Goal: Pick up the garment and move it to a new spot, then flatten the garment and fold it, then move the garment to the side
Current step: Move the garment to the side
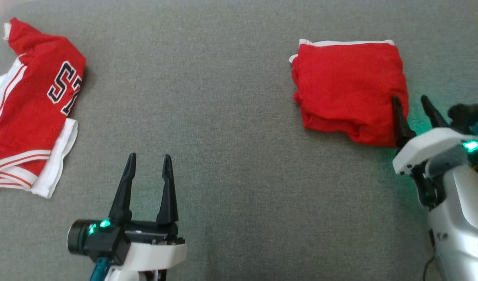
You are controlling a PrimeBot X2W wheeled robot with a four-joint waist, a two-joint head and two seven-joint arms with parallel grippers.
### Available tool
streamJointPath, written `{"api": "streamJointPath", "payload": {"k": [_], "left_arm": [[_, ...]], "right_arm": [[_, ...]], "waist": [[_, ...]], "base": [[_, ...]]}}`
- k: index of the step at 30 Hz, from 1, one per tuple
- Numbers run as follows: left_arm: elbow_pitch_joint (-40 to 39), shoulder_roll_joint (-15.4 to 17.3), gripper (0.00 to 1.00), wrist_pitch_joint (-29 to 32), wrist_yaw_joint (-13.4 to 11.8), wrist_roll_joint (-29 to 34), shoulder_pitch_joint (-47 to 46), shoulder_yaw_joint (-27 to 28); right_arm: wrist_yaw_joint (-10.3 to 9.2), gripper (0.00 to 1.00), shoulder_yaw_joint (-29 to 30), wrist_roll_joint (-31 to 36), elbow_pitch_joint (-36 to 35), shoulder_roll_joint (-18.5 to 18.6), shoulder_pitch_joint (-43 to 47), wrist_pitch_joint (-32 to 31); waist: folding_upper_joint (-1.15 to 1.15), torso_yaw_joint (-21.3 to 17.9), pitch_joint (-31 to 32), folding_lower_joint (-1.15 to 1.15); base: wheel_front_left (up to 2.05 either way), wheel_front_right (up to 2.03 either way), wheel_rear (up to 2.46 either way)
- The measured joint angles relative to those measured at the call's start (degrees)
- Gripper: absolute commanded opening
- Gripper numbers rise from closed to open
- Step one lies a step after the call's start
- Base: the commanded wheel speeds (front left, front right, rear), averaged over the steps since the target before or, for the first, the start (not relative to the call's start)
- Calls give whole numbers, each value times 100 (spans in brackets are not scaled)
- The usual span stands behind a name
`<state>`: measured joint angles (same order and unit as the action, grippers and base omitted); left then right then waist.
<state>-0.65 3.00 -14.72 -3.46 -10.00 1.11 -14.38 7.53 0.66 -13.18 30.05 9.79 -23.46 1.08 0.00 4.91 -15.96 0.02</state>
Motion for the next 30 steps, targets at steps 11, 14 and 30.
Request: {"api": "streamJointPath", "payload": {"k": [11,14,30], "left_arm": [[15,-3,100,0,-58,65,-194,-96],[-3,-3,100,0,-43,142,-202,-109],[-7,-4,100,0,464,614,-1360,-115]], "right_arm": [[0,0,-786,-759,546,321,-394,-659],[0,0,-847,-851,303,824,-386,-748],[0,0,503,-434,-920,2615,-56,-1488]], "waist": [[0,-107,-138,-3],[0,-290,-216,-2],[0,-1265,-1390,-1]], "base": [[0,0,0],[0,0,0],[0,0,0]]}}
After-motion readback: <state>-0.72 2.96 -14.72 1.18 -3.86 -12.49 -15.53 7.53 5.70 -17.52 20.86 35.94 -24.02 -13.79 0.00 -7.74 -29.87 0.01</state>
